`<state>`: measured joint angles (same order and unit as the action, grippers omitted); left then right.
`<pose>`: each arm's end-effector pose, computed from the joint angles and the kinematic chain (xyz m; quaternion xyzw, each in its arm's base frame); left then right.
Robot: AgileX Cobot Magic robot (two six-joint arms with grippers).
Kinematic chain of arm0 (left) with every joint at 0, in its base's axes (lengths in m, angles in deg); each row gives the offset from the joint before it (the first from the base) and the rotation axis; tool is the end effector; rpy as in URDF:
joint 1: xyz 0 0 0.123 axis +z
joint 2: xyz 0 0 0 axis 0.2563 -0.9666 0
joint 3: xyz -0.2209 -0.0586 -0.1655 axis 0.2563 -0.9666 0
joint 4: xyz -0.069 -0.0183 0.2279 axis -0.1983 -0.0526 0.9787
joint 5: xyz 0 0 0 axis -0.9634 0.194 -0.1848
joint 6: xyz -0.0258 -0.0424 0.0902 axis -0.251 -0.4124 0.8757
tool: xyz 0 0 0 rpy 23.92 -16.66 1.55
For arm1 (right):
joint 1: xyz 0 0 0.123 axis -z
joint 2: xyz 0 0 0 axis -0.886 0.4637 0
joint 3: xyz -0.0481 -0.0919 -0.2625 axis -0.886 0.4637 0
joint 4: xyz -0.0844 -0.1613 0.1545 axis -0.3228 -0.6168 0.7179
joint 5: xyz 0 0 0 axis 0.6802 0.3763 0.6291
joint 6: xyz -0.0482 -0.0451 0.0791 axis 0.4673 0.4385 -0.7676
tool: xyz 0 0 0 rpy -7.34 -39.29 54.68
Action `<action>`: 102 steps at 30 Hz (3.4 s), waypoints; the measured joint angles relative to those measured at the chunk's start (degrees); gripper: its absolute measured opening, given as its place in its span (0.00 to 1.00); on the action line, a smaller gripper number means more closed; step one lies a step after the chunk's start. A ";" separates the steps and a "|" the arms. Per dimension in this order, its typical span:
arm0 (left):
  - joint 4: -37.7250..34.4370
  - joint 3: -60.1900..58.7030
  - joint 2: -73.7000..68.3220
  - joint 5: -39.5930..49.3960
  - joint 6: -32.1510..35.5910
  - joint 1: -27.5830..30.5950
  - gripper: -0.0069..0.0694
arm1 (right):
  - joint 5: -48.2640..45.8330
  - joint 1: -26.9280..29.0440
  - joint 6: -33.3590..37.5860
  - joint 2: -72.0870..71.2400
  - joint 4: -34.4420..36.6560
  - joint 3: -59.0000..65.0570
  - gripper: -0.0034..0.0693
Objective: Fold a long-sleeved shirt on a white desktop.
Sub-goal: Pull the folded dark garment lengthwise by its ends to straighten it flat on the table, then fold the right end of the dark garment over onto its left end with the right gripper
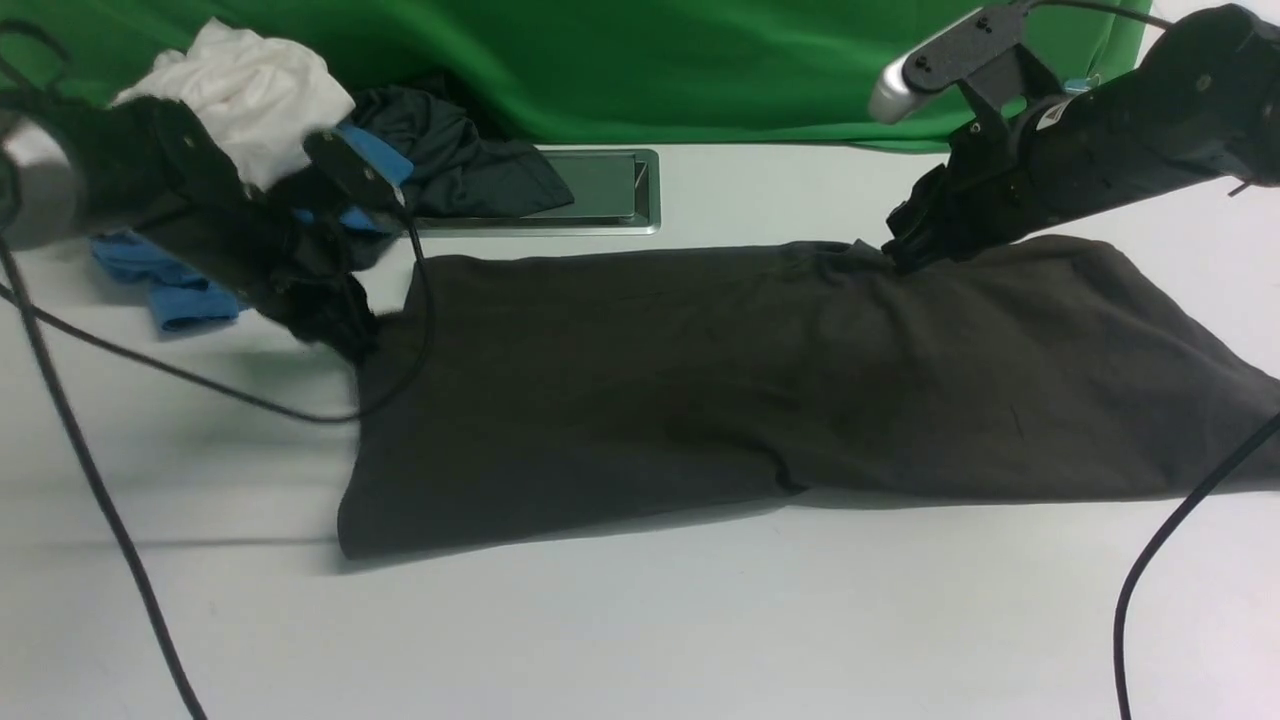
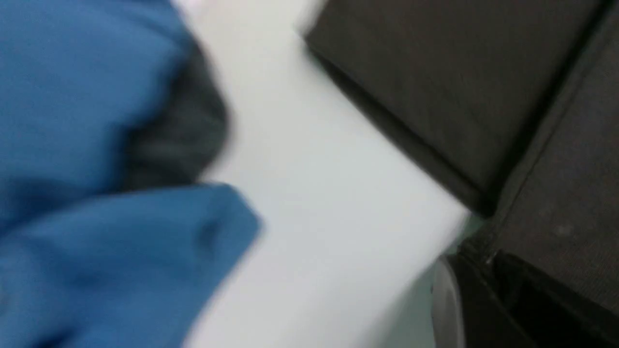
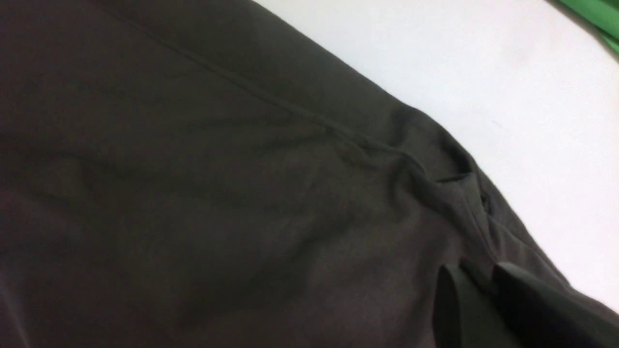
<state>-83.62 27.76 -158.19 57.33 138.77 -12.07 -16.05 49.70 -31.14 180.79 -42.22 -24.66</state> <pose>0.4174 0.0003 0.1784 0.3831 0.8881 0.0134 0.2537 0.3877 0.1071 0.2393 -0.2880 0.8896 0.0689 0.3478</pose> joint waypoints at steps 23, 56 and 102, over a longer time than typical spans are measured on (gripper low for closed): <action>5.00 14.14 -4.17 -7.62 -10.37 -1.98 0.14 | 0.30 3.89 -5.49 -0.55 -3.37 0.00 0.24; 4.55 1.17 20.49 0.72 -24.18 -11.40 0.11 | -16.74 23.17 -32.60 8.20 -16.47 2.98 0.98; 14.87 -38.92 67.87 0.73 -41.81 -31.21 0.11 | -25.52 36.95 -35.69 -10.91 -25.22 4.61 0.18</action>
<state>-68.76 -11.16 -90.32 58.05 96.96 -43.29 -41.56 86.66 -66.83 169.88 -67.44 -20.05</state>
